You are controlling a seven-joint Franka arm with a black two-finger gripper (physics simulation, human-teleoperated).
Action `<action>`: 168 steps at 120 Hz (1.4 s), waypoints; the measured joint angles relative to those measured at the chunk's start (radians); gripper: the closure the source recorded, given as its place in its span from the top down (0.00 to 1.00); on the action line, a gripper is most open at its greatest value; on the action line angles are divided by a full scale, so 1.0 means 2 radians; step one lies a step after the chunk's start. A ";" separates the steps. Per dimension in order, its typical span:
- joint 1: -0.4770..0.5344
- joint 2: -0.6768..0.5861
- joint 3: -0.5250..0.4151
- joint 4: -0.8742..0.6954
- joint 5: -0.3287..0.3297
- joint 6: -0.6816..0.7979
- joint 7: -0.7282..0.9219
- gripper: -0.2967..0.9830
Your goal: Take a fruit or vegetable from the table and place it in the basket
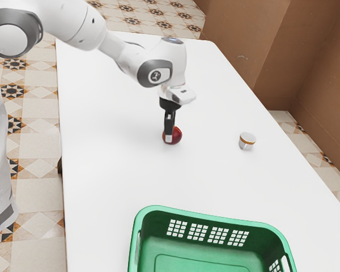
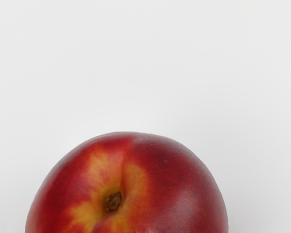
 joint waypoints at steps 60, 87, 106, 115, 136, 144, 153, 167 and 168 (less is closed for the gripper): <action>0.000 0.009 0.000 -0.003 -0.041 0.025 0.018 0.54; -0.003 -0.028 0.001 -0.003 -0.040 0.036 0.011 0.40; -0.058 -0.079 -0.061 0.003 -0.043 0.044 0.004 0.39; -0.067 -0.088 -0.140 0.030 -0.050 0.055 -0.001 0.37; -0.082 -0.086 -0.261 0.078 -0.058 0.085 -0.019 0.38; -0.085 -0.069 -0.291 0.079 -0.068 0.105 -0.028 0.38; -0.084 -0.055 -0.314 0.079 -0.080 0.127 -0.037 0.39; -0.086 -0.030 -0.334 0.078 -0.100 0.162 -0.049 0.40; -0.086 -0.029 -0.334 0.078 -0.101 0.164 -0.049 0.40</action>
